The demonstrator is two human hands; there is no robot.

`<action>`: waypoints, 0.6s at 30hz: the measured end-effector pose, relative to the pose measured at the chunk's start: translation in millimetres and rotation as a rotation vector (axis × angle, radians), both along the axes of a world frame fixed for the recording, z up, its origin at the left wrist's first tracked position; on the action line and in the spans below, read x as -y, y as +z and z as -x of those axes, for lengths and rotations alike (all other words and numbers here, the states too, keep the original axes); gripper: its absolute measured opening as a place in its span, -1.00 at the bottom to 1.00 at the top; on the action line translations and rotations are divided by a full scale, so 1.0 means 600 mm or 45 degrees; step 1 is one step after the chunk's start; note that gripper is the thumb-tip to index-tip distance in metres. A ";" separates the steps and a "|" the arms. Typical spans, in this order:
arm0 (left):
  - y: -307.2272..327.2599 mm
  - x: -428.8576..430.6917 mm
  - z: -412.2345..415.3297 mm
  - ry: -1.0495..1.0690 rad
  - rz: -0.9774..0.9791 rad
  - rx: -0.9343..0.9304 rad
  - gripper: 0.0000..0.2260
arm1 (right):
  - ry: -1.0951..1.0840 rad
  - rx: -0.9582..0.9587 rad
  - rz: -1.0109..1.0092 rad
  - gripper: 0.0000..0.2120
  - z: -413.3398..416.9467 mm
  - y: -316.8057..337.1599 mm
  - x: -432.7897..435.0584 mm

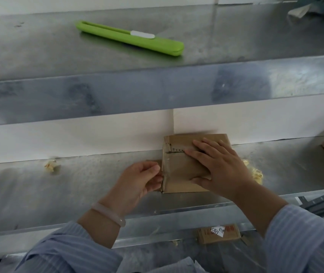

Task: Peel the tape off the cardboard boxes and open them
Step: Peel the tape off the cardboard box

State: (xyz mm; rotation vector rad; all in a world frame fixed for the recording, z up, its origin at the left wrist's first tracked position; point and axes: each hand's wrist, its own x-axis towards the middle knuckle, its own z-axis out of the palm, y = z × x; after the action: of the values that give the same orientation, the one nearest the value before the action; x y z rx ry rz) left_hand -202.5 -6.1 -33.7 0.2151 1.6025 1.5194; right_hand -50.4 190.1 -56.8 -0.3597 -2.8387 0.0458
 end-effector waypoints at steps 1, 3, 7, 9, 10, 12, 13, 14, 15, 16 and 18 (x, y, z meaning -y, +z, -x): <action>0.002 -0.002 -0.005 -0.009 0.016 0.028 -0.93 | 0.001 -0.005 -0.006 -0.29 0.000 -0.001 0.000; 0.004 -0.006 -0.016 -0.031 0.056 0.025 -0.88 | 0.005 -0.011 -0.014 -0.29 0.000 -0.001 0.000; 0.005 -0.014 -0.013 0.007 0.101 0.072 -0.90 | 0.005 -0.015 -0.028 -0.29 0.000 -0.002 0.001; 0.006 -0.015 -0.010 -0.042 0.100 0.127 -0.87 | 0.008 -0.010 -0.033 -0.29 0.000 -0.002 0.001; 0.007 -0.016 -0.010 -0.077 0.103 0.127 -0.84 | 0.006 -0.007 -0.032 -0.30 0.000 -0.002 0.001; 0.006 -0.019 -0.009 -0.123 0.121 0.080 -0.82 | -0.004 0.002 -0.033 -0.30 -0.001 -0.002 0.000; 0.005 -0.020 -0.008 -0.132 0.128 0.067 -0.81 | -0.008 0.008 -0.032 -0.30 -0.002 -0.001 0.000; 0.004 -0.020 -0.006 -0.134 0.128 0.074 -0.81 | -0.012 0.013 -0.029 -0.30 -0.002 -0.001 0.000; 0.004 -0.019 -0.002 -0.133 0.112 0.099 -0.81 | -0.015 0.017 -0.024 -0.30 -0.002 -0.001 0.000; 0.004 -0.018 0.001 -0.132 0.080 0.131 -0.81 | -0.018 0.022 -0.021 -0.30 -0.002 0.000 0.001; 0.005 -0.017 0.006 -0.134 0.023 0.141 -0.80 | -0.023 0.035 -0.023 -0.30 0.000 0.002 0.002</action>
State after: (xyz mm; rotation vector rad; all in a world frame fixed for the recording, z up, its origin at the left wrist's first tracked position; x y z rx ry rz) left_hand -205.9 4.0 -31.0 0.1990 1.4939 1.4120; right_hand -50.3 188.9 -55.4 -0.3851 -2.8603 0.0111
